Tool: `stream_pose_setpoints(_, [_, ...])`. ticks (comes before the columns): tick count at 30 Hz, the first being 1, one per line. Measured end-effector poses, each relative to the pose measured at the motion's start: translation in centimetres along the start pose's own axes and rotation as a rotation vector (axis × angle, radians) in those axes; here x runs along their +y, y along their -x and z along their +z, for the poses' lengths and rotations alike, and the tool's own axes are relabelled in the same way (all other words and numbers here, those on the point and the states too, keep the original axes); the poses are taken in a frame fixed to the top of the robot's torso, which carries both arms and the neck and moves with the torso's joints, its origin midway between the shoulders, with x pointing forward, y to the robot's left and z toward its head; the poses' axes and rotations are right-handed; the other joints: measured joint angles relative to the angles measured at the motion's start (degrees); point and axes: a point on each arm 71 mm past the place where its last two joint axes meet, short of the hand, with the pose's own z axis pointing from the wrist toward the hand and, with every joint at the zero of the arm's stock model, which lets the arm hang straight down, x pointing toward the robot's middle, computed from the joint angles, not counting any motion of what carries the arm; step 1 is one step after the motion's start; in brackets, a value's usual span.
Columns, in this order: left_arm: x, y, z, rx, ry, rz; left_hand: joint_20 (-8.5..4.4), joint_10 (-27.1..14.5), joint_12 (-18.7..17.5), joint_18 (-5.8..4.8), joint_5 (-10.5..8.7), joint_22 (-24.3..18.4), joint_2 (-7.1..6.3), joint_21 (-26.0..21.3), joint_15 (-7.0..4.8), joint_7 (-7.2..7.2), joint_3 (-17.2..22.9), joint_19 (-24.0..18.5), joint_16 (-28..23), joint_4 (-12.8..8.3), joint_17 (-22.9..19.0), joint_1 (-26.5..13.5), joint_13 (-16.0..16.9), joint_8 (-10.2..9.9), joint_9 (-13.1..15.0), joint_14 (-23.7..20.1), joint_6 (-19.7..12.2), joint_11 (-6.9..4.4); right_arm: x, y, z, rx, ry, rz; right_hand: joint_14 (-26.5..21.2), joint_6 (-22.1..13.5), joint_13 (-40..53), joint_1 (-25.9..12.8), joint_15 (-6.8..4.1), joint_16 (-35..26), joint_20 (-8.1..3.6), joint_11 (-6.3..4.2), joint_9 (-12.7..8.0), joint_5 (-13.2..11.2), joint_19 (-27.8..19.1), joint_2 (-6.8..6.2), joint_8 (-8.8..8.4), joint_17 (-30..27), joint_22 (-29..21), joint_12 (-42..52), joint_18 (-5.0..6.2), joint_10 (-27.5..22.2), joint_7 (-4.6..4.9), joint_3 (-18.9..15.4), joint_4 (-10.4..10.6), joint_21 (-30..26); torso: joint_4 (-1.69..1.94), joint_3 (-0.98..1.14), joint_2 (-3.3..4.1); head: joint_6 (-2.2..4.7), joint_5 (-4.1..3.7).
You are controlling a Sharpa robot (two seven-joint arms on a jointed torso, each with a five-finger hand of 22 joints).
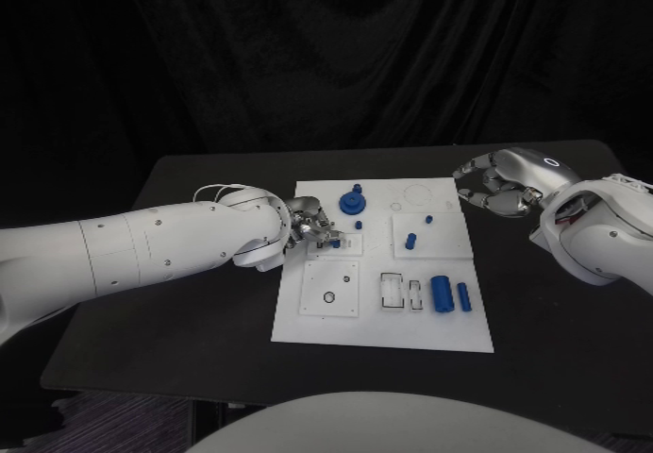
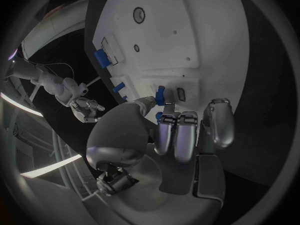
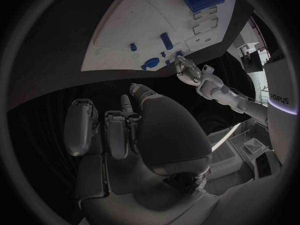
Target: Assemble the parts on the task board
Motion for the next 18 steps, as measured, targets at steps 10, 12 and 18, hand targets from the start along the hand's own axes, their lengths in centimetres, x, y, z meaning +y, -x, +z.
stream_pose_setpoints(10, [0.05,0.01,0.04,-0.002,-0.01,-0.001,0.0,0.0,0.0,0.0,-6.39,0.0,1.12,-0.2,0.21,0.1,-4.8,0.0,0.0,2.1,0.0,-4.3,0.0,-1.5,0.5,-0.2,0.9,0.0,-0.06,-0.14,-0.01,0.007,-0.007,0.011,0.0,0.0,0.0,0.0,0.0,0.0,0.0,0.0,-0.1,0.0,0.0,0.0,0.0,0.0,0.0,0.0,0.0,0.0,0.0,0.0,0.0,-0.2,-0.01,-0.02,0.01,0.0,0.14])
stream_pose_setpoints(12, [0.06,0.0,0.05,-0.002,-0.012,-0.001,0.0,0.0,0.0,0.0,-6.92,0.0,1.08,-0.2,0.2,0.1,-5.5,0.0,0.0,2.1,0.0,-4.7,0.0,-1.6,0.5,-0.2,0.9,0.0,-0.08,-0.15,-0.02,0.009,-0.01,0.015,0.0,0.0,0.0,0.0,0.0,0.0,0.0,0.0,-0.1,0.0,0.0,0.0,0.0,0.0,0.0,0.0,-0.01,0.0,0.0,0.0,0.0,-0.2,-0.01,-0.02,0.0,0.0,0.15])
stream_pose_setpoints(18, [0.13,0.0,0.08,-0.002,-0.015,-0.001,0.0,0.0,0.0,0.0,-8.79,0.0,1.77,-0.5,0.2,0.09,-8.3,0.0,0.0,2.1,0.0,-7.0,0.0,-2.0,1.0,-0.2,1.5,0.0,-0.11,-0.2,-0.01,0.013,-0.016,0.026,0.0,0.0,0.0,0.0,0.0,0.0,0.0,0.0,-0.1,0.0,0.0,0.0,0.0,0.0,0.0,0.0,0.0,0.0,0.0,0.0,0.0,-0.2,-0.01,-0.02,-0.02,0.0,0.14])
